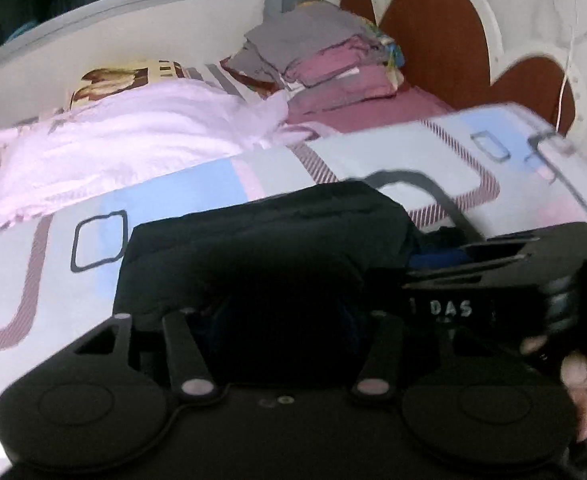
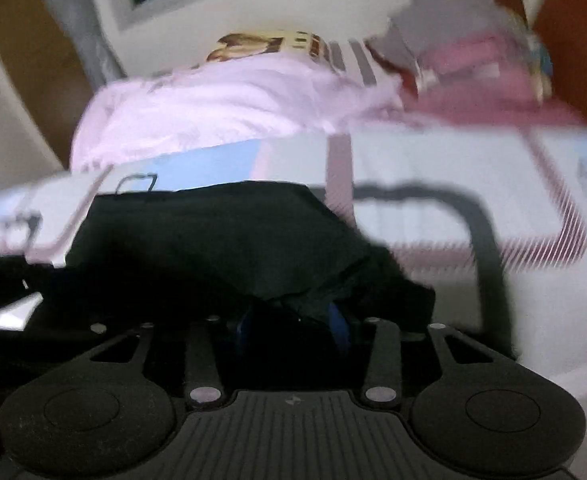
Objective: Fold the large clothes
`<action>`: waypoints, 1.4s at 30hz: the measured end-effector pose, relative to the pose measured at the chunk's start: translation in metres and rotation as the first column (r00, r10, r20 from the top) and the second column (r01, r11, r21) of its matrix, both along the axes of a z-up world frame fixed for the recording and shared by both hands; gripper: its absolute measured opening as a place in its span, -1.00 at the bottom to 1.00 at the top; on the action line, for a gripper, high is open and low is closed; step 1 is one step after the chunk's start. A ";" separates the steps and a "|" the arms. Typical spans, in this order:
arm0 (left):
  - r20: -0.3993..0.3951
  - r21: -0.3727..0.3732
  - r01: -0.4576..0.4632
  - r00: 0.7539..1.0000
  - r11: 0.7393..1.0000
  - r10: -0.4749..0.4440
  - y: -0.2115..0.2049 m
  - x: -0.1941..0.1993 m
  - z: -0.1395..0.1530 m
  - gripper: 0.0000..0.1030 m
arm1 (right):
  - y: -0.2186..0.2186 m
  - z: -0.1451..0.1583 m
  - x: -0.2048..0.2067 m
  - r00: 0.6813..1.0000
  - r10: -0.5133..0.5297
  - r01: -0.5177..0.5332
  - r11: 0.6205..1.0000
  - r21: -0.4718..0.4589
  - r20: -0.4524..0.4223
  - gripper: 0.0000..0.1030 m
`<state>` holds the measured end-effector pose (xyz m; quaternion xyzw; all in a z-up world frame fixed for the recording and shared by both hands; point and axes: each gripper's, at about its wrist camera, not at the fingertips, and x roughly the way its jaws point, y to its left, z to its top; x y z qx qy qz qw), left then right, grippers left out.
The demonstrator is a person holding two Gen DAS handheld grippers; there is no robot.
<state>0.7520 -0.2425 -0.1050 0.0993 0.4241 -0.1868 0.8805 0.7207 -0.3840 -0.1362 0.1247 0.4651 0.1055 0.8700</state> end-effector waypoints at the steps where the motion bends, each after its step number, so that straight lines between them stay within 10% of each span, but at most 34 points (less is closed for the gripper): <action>1: 0.002 0.011 0.016 1.000 1.000 -0.016 0.000 -0.001 0.001 0.02 | -0.002 0.004 0.001 1.000 0.015 -0.015 1.000 0.005 0.002 -0.22; 3: 0.004 -0.016 0.037 0.999 0.999 -0.037 0.015 -0.004 0.015 0.13 | -0.030 0.018 -0.006 1.000 0.020 -0.023 0.990 0.139 0.020 -0.19; 4: 0.005 -0.051 0.020 1.000 0.998 -0.020 0.029 -0.008 0.028 0.62 | -0.050 0.029 -0.014 0.999 -0.004 -0.006 0.971 0.237 0.044 -0.03; 5: 0.037 -0.065 0.007 0.999 0.998 -0.004 0.045 -0.014 0.041 0.91 | -0.072 0.038 -0.028 0.997 -0.022 0.000 0.951 0.309 0.070 0.84; 6: 0.090 -0.082 0.015 0.996 0.997 -0.007 0.060 -0.027 0.051 0.98 | -0.091 0.045 -0.042 0.994 -0.056 0.024 0.950 0.312 0.093 1.00; 11: -0.014 -0.139 0.042 0.999 0.989 -0.045 0.122 -0.071 0.045 0.99 | -0.162 0.009 -0.097 0.995 -0.080 0.095 0.909 0.407 -0.054 1.00; 18: -0.176 -0.341 -0.089 0.984 0.936 0.030 0.166 -0.081 0.015 0.99 | -0.167 -0.077 -0.115 0.966 -0.049 0.202 0.751 0.628 -0.253 0.99; 27: -0.301 -0.574 -0.124 0.951 0.810 -0.068 0.163 -0.056 -0.037 1.00 | -0.076 -0.087 -0.057 0.983 0.102 0.017 0.784 0.621 -0.155 1.00; 42: -0.117 -0.641 0.056 0.979 0.766 -0.169 0.219 -0.086 0.029 0.98 | 0.020 -0.023 -0.046 0.992 0.123 -0.105 0.765 0.635 0.016 0.68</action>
